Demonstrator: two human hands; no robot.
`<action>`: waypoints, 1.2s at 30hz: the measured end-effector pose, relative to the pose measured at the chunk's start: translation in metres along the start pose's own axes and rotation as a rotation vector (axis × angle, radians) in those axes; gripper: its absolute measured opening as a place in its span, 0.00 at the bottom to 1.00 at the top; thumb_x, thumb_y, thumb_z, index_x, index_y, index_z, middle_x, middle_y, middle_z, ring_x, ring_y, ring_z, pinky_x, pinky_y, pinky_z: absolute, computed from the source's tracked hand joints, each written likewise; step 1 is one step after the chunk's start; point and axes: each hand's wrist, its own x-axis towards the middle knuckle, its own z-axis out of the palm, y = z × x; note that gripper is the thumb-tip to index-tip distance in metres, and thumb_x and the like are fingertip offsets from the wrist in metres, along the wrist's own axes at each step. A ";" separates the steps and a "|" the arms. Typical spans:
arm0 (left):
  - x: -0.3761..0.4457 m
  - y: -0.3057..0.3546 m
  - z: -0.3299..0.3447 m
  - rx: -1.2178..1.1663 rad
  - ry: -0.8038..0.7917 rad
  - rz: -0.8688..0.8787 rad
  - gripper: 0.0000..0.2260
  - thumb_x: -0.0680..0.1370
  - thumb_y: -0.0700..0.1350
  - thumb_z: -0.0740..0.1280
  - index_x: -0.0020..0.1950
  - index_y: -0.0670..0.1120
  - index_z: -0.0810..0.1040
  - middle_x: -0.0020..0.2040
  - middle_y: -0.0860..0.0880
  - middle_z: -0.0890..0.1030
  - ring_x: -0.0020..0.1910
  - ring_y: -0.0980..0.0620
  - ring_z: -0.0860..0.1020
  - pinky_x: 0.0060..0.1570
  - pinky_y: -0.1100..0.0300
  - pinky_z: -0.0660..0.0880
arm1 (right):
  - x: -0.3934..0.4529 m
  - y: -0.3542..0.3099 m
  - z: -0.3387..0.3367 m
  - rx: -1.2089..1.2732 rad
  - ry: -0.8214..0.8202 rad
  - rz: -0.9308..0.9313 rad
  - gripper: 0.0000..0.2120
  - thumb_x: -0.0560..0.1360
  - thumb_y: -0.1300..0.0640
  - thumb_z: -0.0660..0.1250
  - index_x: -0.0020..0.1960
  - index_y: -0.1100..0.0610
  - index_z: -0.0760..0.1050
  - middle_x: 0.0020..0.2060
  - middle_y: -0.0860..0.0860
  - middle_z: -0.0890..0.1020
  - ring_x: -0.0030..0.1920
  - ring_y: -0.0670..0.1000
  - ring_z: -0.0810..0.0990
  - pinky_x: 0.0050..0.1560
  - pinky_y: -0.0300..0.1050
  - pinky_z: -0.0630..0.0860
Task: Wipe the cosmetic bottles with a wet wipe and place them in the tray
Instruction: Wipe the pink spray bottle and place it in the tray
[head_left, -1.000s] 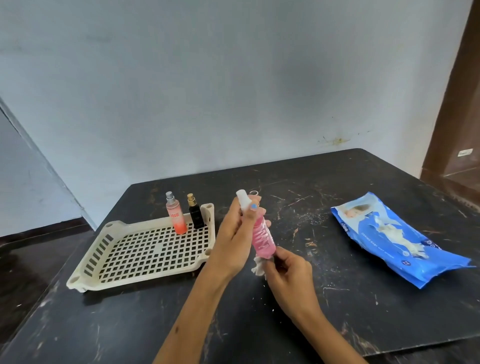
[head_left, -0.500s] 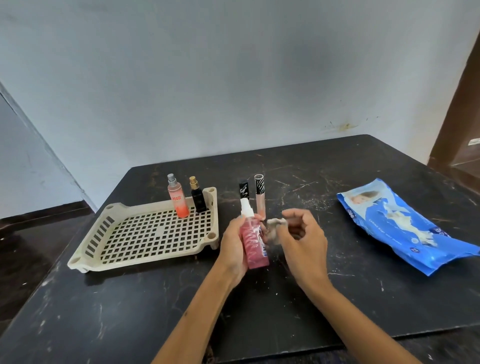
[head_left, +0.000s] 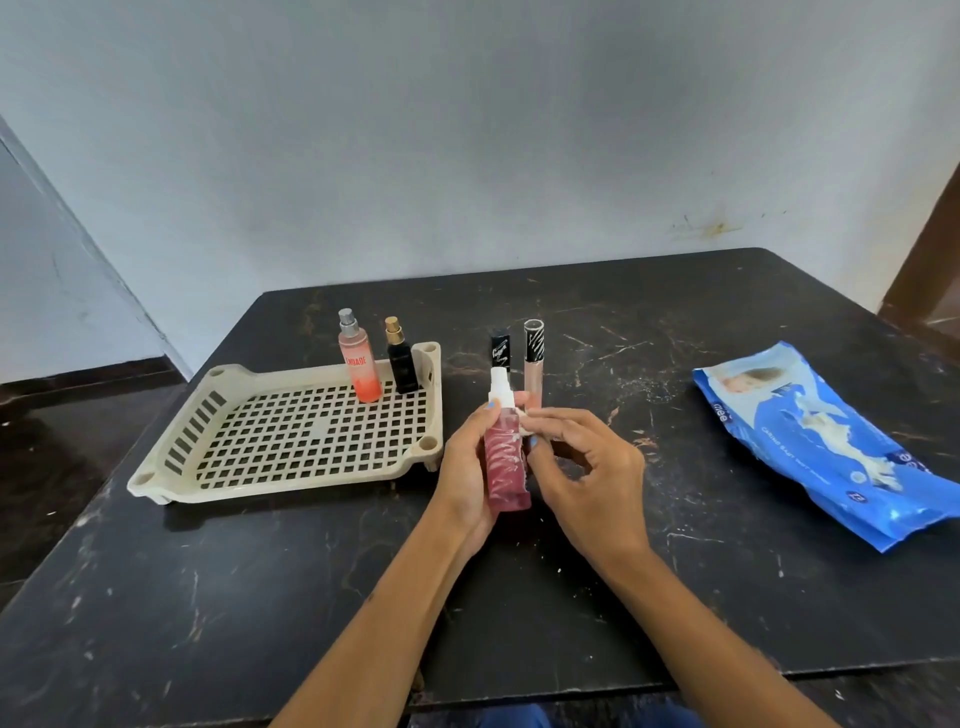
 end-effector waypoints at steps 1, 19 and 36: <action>0.000 0.000 -0.001 0.001 0.000 -0.005 0.15 0.80 0.47 0.56 0.55 0.43 0.80 0.50 0.42 0.83 0.50 0.47 0.80 0.59 0.48 0.74 | 0.000 -0.001 0.000 -0.001 -0.010 -0.012 0.10 0.70 0.68 0.69 0.48 0.60 0.84 0.47 0.50 0.84 0.49 0.40 0.82 0.48 0.31 0.77; 0.003 -0.004 -0.003 -0.063 -0.029 -0.002 0.14 0.70 0.47 0.66 0.51 0.42 0.80 0.48 0.41 0.79 0.47 0.45 0.77 0.63 0.42 0.68 | -0.010 -0.005 -0.003 -0.035 -0.012 0.021 0.11 0.71 0.68 0.73 0.51 0.58 0.83 0.44 0.46 0.83 0.45 0.42 0.81 0.42 0.28 0.76; 0.001 -0.002 -0.004 -0.036 -0.081 -0.008 0.12 0.68 0.47 0.67 0.48 0.43 0.80 0.38 0.45 0.80 0.36 0.49 0.79 0.44 0.52 0.76 | -0.012 -0.004 -0.003 -0.017 -0.013 -0.052 0.10 0.70 0.68 0.72 0.49 0.60 0.83 0.41 0.49 0.82 0.41 0.42 0.80 0.40 0.30 0.77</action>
